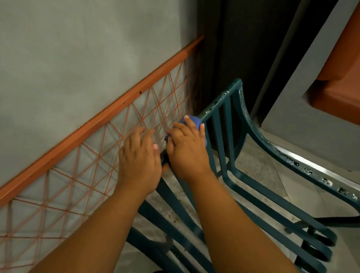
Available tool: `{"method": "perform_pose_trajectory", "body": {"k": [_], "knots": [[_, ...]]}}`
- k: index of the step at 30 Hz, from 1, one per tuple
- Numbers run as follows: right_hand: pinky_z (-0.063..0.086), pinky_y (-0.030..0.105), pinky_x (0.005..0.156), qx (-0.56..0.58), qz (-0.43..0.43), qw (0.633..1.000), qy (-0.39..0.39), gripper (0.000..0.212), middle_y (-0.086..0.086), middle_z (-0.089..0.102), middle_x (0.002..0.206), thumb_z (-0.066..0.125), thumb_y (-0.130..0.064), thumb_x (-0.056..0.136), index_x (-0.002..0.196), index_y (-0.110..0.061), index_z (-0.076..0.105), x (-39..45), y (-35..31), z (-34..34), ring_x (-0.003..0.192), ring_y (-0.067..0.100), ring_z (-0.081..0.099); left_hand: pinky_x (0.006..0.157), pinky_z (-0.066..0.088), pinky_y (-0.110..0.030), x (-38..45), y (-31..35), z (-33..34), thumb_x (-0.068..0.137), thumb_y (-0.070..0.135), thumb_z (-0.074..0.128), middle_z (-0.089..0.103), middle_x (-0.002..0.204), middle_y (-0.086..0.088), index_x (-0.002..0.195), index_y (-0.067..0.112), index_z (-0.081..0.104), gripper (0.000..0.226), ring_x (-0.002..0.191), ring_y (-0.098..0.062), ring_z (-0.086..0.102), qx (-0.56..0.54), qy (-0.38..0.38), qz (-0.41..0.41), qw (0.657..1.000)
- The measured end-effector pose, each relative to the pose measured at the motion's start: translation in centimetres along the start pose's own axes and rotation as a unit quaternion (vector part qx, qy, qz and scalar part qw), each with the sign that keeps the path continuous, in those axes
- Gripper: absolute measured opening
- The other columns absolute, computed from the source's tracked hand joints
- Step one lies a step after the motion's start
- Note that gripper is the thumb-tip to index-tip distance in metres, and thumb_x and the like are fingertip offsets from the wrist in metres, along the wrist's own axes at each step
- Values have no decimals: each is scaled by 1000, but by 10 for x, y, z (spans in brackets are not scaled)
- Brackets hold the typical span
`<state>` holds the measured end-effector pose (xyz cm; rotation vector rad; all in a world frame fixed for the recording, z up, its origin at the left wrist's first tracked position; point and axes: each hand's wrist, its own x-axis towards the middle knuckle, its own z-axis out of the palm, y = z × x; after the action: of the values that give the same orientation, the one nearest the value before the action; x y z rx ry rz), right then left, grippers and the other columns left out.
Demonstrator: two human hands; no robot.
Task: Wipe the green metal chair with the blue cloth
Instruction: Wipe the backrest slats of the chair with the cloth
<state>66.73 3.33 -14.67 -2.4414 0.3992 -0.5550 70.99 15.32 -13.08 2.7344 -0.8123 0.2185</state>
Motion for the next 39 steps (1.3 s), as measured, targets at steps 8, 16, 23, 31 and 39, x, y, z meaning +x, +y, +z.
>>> {"method": "perform_pose_trajectory", "body": {"k": [8, 16, 23, 31, 39], "knots": [[15, 50, 118, 43, -48, 998, -5, 37, 6, 45, 146, 51, -5, 93, 128, -12, 57, -12, 37, -15, 145, 24, 21, 96, 37, -42, 0, 1, 1, 88, 22, 39, 40, 137, -11, 131, 11, 43, 45, 123, -27, 39, 37, -31, -27, 998], [0, 46, 118, 53, -57, 996, -45, 41, 5, 47, 145, 47, 3, 88, 124, -12, 61, -11, 15, -10, 146, 23, 15, 106, 30, -49, 1, 2, 0, 88, 22, 40, 38, 142, -12, 135, 12, 40, 48, 132, -29, 32, 71, -36, -18, 997], [3, 45, 120, 16, 38, 998, -48, 45, 3, 38, 151, 46, 7, 88, 127, -14, 57, 19, 35, -28, 147, 21, 11, 115, 7, -53, 0, 5, 0, 89, 26, 22, 25, 153, -10, 144, 13, 30, 57, 144, -28, 8, 99, -51, -5, 994], [8, 42, 119, 72, -84, 991, -79, 39, -1, 48, 144, 51, -3, 93, 127, -19, 60, -15, 33, -26, 141, 7, 21, 114, 10, -55, 1, 3, 2, 89, 25, 26, 32, 149, -14, 140, 10, 38, 54, 143, -31, 16, 94, -36, -7, 995], [-3, 59, 115, -140, -6, 982, -127, 29, 1, 65, 106, 37, -31, 98, 96, -17, 62, 37, 13, -18, 122, 24, 45, 115, 8, -55, 1, 0, 5, 88, 29, 15, 30, 151, -13, 141, 11, 35, 59, 143, -31, 14, 87, -28, -5, 996]]}}
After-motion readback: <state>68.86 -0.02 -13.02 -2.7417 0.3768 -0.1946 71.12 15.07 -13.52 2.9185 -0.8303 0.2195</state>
